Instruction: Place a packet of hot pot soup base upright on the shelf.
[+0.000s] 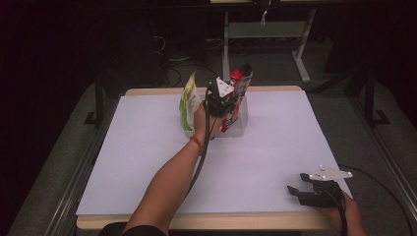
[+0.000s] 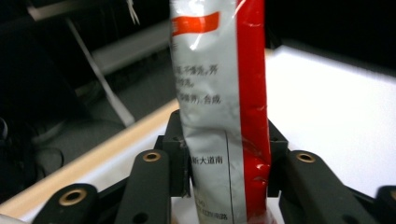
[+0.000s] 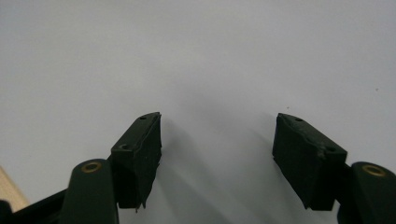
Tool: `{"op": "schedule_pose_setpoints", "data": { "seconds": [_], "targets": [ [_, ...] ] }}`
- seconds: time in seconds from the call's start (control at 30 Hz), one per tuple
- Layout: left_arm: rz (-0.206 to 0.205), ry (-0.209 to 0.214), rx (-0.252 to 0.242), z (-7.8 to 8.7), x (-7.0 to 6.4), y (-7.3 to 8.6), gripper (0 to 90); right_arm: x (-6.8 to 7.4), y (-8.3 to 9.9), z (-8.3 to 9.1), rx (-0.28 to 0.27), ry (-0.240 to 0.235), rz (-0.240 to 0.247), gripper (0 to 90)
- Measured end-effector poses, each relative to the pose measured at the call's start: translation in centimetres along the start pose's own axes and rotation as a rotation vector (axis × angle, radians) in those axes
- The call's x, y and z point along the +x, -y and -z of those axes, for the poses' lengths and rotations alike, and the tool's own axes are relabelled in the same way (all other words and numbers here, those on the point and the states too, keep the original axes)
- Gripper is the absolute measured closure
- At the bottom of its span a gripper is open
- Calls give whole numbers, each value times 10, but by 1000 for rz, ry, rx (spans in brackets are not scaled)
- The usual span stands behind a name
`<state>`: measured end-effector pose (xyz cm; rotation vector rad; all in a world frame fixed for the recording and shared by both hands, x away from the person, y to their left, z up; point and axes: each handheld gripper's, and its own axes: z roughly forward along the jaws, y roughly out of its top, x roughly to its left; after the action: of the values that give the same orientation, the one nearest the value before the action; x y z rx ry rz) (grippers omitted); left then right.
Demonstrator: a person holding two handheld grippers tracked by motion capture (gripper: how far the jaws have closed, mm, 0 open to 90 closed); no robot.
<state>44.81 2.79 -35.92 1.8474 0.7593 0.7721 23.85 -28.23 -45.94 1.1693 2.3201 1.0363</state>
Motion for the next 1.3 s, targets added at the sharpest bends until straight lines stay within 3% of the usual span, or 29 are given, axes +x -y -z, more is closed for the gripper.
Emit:
{"op": "schedule_pose_setpoints", "data": {
  "seconds": [0.13,0.17,0.23,0.3,0.37,0.4,0.43,0.5,0.53,0.57,0.63,0.7,0.73,0.8,0.87,0.93,1.1,1.3],
  "targets": [
    [-53,11,-110,8,-10,14,679,0,0,0,-2,0,2,320],
    [-75,38,-101,8,-9,15,691,0,1,0,-2,-2,3,320],
    [-86,35,-74,10,-8,14,667,0,1,0,-4,-1,2,320],
    [-50,64,-72,12,-6,15,654,0,0,0,-1,1,3,320],
    [-50,87,-81,15,-6,17,630,0,0,0,-1,2,2,320],
    [-79,111,-77,18,-8,20,559,0,0,0,-1,1,3,320],
    [-128,105,-60,21,-11,25,509,0,1,0,-3,1,4,320],
    [-156,106,-62,26,-12,31,459,0,1,0,-4,0,4,320],
    [-146,125,-73,30,-11,35,447,0,1,0,-4,0,4,320],
    [-136,116,-84,36,-10,39,452,0,1,0,-4,0,5,320],
    [-117,159,-110,44,-6,44,501,0,1,0,-4,0,4,320],
    [-131,158,-110,52,-5,49,495,0,1,0,-2,2,3,320],
    [-137,202,-106,56,-5,53,554,0,0,0,-1,3,2,320],
    [-159,178,-75,59,-6,59,588,0,0,0,-1,3,2,320],
    [-140,202,-60,61,-2,66,642,0,0,0,-1,3,2,320],
    [-129,200,-65,65,2,71,672,0,0,0,-1,3,2,320],
    [-106,185,-83,73,1,74,646,1,0,0,0,5,0,320],
    [-107,210,-104,86,6,78,595,1,0,1,0,6,3,323]
  ]
}}
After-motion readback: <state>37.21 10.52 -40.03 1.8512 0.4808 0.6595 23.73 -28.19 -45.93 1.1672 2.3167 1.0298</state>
